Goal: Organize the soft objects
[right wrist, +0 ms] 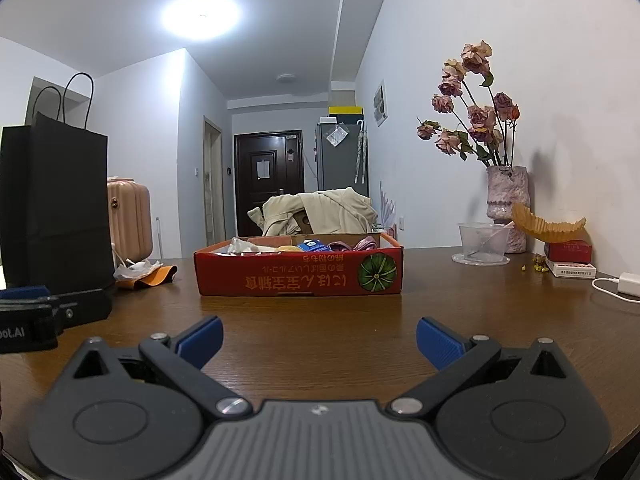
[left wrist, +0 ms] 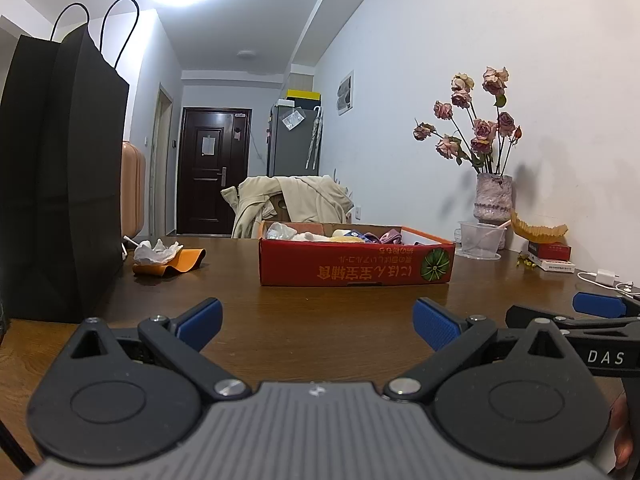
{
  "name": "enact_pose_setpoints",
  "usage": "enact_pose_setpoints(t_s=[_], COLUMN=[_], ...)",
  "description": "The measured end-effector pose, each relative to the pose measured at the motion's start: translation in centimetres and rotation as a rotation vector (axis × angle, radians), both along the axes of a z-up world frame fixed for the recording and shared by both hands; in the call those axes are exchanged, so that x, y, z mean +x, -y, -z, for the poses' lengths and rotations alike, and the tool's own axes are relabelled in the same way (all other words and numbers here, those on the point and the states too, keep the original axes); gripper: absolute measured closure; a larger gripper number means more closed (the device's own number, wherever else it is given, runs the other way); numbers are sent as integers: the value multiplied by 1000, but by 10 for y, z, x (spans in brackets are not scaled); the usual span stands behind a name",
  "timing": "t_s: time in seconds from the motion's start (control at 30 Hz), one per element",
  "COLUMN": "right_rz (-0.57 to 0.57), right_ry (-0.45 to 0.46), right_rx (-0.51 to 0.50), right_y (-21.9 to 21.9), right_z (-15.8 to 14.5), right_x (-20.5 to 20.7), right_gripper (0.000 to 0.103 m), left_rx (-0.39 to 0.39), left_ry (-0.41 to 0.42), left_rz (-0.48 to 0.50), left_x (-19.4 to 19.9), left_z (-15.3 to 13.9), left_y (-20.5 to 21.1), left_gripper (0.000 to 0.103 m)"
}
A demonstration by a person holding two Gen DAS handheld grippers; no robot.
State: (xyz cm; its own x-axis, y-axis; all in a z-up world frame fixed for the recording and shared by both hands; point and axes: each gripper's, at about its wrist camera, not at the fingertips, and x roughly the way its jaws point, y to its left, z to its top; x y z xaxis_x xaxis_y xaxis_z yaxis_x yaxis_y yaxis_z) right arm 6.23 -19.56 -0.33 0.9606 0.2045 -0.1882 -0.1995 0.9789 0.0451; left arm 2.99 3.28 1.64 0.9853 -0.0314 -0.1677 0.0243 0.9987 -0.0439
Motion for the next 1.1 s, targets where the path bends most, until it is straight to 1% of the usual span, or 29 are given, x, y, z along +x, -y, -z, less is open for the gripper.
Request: enact_pose_setpoints(t_s=[0.5,0.87,1.1], right_rz=[7,5,3], right_ry=[1,9,19], right_rx=[2,1,0], right_y=[0,-2,-3], right_z=[-1,-3,-5], right_x=[0,-2,-3], right_gripper=[0,0,0], left_rx=[-2,12,24], left_ry=[8,7,39], left_rz=[0,6,11], left_x=[-1,-2,-5], left_z=[-1,-4,-7], left_y=[-3,-2,0], left_gripper=[0,0,0])
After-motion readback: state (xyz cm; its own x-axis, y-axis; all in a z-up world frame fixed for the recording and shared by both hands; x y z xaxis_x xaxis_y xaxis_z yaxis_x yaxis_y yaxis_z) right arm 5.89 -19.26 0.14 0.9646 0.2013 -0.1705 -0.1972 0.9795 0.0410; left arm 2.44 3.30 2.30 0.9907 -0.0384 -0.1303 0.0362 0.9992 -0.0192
